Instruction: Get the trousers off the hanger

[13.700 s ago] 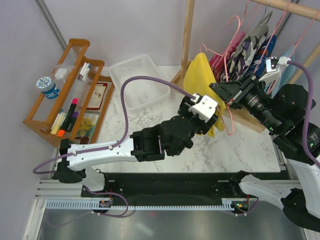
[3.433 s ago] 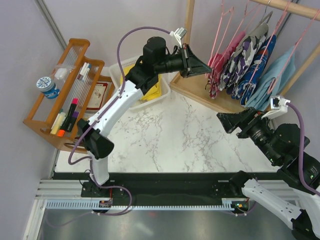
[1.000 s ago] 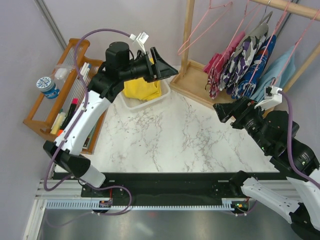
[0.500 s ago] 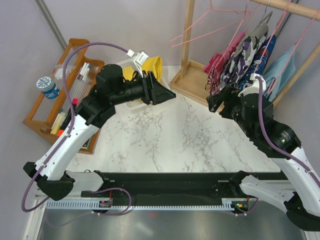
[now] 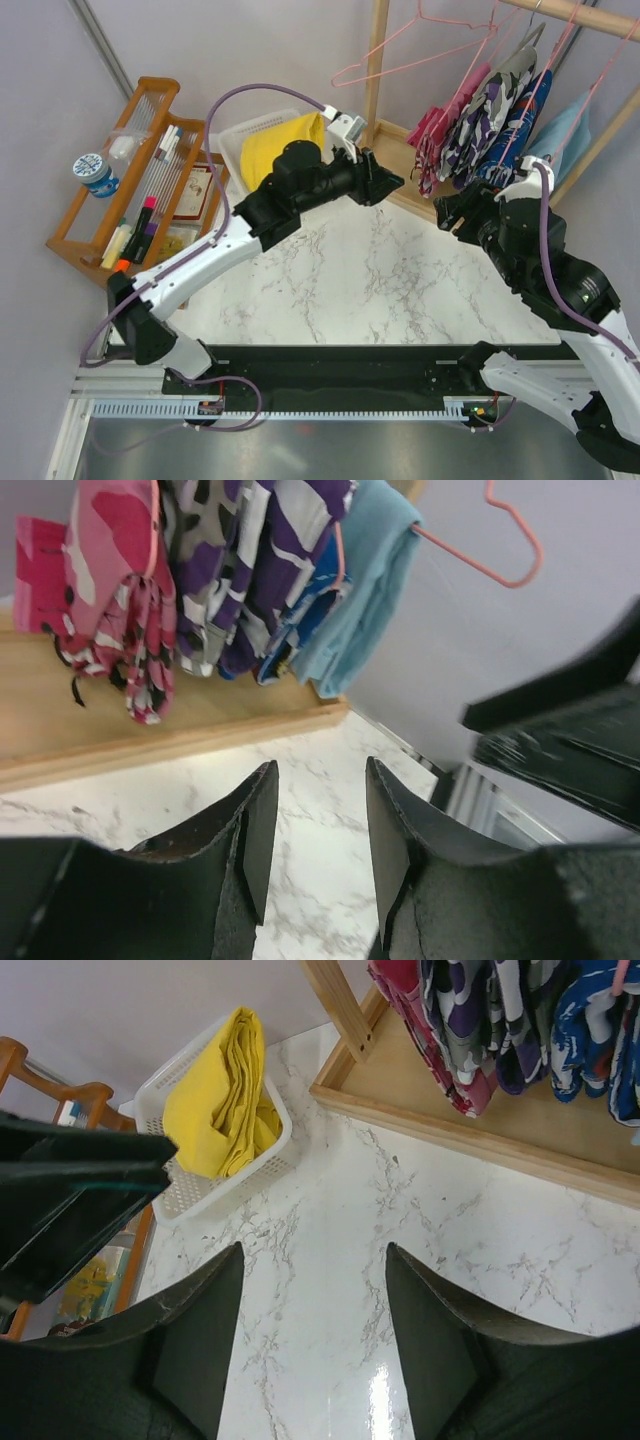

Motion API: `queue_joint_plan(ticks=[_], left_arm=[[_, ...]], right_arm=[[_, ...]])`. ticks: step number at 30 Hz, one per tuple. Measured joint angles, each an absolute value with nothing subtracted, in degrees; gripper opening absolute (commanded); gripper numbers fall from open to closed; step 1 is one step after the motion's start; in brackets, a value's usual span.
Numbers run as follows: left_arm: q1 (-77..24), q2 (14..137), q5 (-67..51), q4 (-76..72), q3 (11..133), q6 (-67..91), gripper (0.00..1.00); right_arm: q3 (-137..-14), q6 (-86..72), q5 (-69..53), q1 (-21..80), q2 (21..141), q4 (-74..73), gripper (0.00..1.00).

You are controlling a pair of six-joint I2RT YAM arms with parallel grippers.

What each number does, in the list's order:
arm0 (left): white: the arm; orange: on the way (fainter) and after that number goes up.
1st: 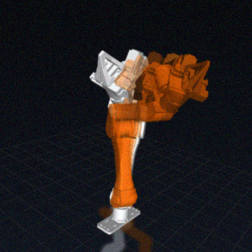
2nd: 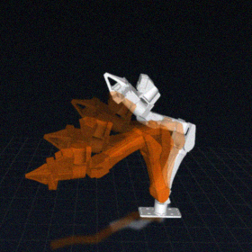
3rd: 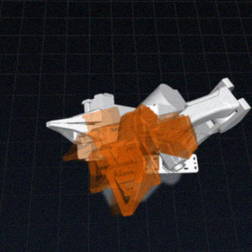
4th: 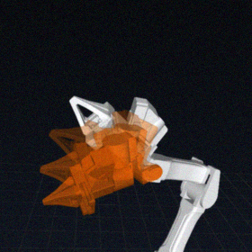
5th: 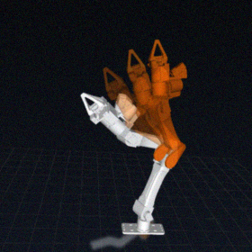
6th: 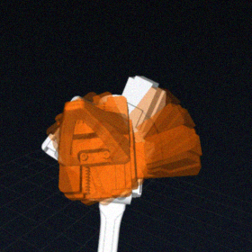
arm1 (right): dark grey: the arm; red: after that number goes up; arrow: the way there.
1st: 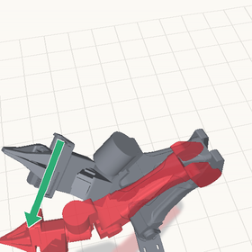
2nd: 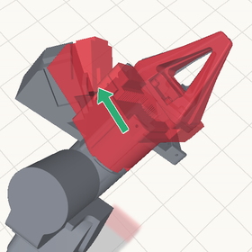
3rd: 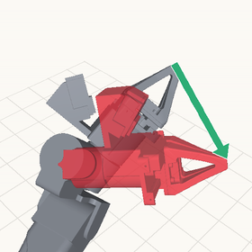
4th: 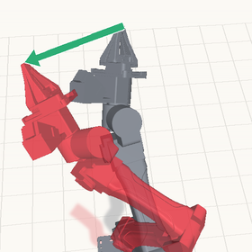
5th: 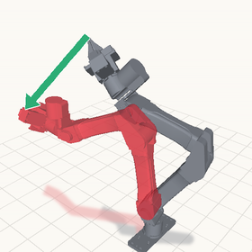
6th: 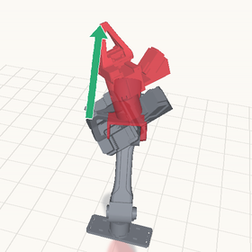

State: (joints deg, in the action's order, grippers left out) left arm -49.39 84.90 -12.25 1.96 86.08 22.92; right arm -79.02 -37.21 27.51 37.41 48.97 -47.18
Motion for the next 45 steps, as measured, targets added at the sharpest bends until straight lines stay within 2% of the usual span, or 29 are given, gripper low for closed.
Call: queue_joint_plan(ticks=[7,20,24,32,36,40,45], left_arm=[[-50.6,99.8,-5.1,-5.3,97.7,16.5,0.41],[-51.0,124.2,-2.1,-13.0,121.6,12.2,0.38],[-51.5,128.7,-0.4,-14.5,125.8,10.4,0.32],[-51.9,132.1,3.9,-18.7,127.5,7.8,0.28],[-51.9,132.4,4.6,-20.9,126.5,7.1,0.33],[-51.9,127.5,2.9,-23.1,115.7,5.9,0.38],[-51.9,120.7,-0.7,-23.8,104.2,3.2,0.37]], right_arm=[[-77.7,-37.3,28.8,37.4,45.7,-49.9,0.65],[-74.5,-38.2,26.8,37.4,39.7,-53.4,0.62],[-74.5,-38.3,26.3,37.4,38.7,-54.1,0.61],[-74.5,-38.3,25.3,37.4,38.1,-54.9,0.6],[-74.5,-38.3,25.2,37.4,37.7,-55.1,0.6],[-74.5,-38.2,25.2,37.4,37.5,-55.4,0.6],[-74.5,-37.9,25.1,37.4,37.4,-55.4,0.6]])
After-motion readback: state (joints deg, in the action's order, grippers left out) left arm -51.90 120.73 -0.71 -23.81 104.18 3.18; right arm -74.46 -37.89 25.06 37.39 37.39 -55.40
